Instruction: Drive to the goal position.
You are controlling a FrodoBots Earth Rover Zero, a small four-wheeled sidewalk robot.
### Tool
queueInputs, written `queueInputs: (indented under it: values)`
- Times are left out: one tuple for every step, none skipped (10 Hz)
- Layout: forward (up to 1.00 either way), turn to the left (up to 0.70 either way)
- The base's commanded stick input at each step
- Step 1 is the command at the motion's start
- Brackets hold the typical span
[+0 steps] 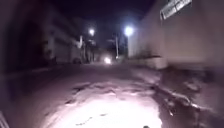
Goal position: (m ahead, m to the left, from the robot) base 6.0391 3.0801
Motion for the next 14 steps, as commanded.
queueInputs:
  values:
    - [0.7,0.01]
    - [0.7,0.01]
    - [0.7,0.01]
    - [0.7,0.01]
    - [0.7,0.01]
    - [0.7,0.01]
    - [0.7,0.01]
    - [0.7,0.01]
    - [0.7,0.01]
    - [0.7,0.01]
    - [0.7,0.01]
    - [0.7,0.01]
    - [0.7,0.01]
    - [0.7,0.01]
